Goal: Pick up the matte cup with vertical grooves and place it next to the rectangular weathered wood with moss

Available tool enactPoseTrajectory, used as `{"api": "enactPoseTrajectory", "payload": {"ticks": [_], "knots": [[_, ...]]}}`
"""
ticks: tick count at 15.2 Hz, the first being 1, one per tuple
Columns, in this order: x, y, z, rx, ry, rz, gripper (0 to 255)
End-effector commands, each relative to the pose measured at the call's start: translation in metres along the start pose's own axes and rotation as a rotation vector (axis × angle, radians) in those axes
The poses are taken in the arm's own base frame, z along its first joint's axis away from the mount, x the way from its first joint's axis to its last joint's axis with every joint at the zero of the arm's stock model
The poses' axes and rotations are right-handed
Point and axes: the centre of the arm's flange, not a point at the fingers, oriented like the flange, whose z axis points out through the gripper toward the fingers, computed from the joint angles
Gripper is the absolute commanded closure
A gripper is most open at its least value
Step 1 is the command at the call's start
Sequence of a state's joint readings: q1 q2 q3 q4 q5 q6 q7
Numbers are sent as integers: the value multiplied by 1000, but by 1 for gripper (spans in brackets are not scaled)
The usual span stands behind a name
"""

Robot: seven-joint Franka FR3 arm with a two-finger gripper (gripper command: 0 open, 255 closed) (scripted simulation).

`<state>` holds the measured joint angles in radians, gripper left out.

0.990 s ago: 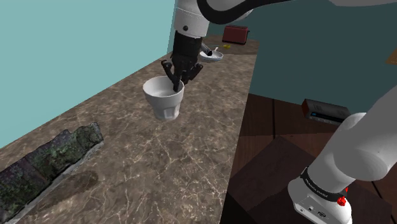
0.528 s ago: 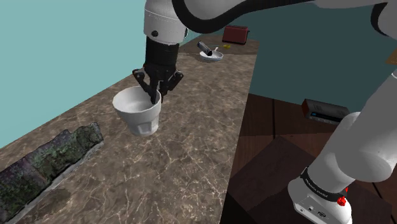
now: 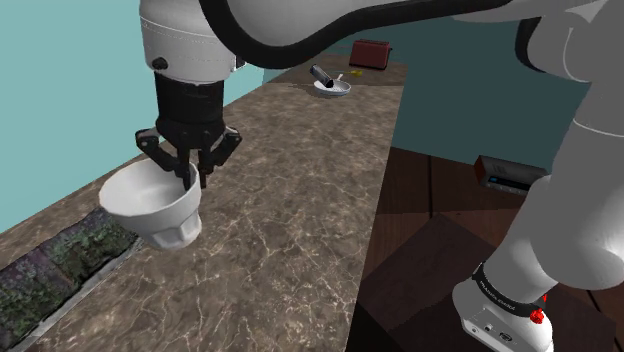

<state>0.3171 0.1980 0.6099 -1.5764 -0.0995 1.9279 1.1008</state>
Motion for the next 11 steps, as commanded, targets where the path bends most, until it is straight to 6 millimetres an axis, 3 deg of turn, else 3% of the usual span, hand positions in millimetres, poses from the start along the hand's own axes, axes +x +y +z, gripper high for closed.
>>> {"api": "enactPoseTrajectory", "payload": {"ticks": [1,8,11], "knots": [[-11,-26,5,1,1,2,255],[-47,-113,18,1,1,2,255],[-48,-110,34,1,1,2,255]]}}
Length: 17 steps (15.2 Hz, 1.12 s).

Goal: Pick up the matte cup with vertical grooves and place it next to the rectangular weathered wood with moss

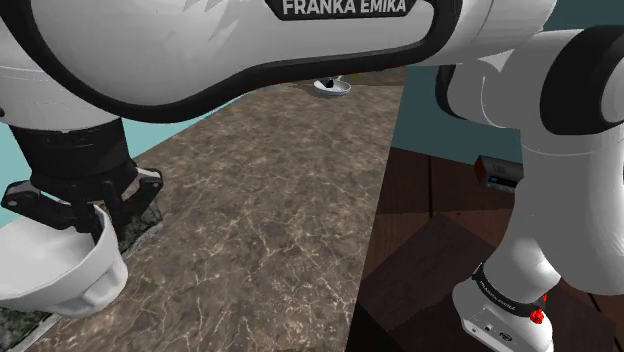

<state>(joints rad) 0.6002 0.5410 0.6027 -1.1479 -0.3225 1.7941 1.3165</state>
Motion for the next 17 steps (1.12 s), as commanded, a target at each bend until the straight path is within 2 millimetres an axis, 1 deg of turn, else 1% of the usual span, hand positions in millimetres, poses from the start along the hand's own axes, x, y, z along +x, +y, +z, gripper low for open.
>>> {"api": "enactPoseTrajectory", "payload": {"ticks": [1,17], "knots": [[-2,0,10,1,1,1,255],[-8,15,93,1,1,1,255]]}}
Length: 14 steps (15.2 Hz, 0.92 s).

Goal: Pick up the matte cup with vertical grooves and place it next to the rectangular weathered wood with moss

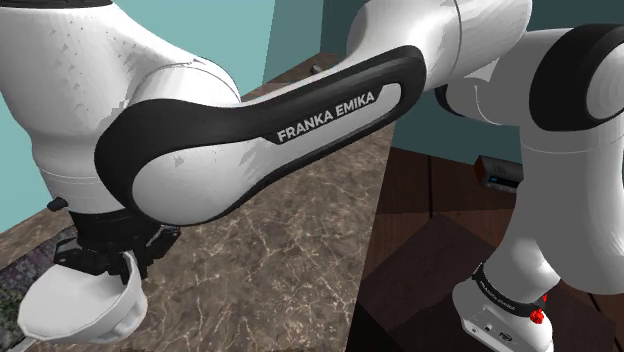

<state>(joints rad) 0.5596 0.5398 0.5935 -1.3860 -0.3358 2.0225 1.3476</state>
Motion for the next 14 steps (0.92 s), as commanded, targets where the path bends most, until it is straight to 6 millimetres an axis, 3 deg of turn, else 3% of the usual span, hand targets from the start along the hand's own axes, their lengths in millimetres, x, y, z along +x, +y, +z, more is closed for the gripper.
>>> {"api": "enactPoseTrajectory", "payload": {"ticks": [1,14], "knots": [[-1,2,10,1,0,0,255],[-6,14,78,1,0,0,255]]}}
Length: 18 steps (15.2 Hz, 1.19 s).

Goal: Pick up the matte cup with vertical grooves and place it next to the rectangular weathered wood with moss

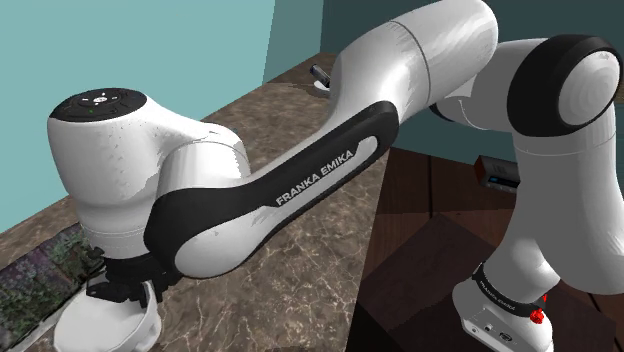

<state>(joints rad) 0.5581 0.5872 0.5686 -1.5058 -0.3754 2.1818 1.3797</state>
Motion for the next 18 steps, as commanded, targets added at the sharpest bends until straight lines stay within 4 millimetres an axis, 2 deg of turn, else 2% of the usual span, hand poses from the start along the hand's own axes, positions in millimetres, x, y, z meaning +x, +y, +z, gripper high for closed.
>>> {"api": "enactPoseTrajectory", "payload": {"ticks": [1,5,13,14,18], "knots": [[0,2,10,1,0,0,255],[-2,6,31,1,0,0,255],[-2,6,31,1,0,0,255],[-2,6,31,1,0,0,0],[-2,6,31,1,0,0,0]]}}
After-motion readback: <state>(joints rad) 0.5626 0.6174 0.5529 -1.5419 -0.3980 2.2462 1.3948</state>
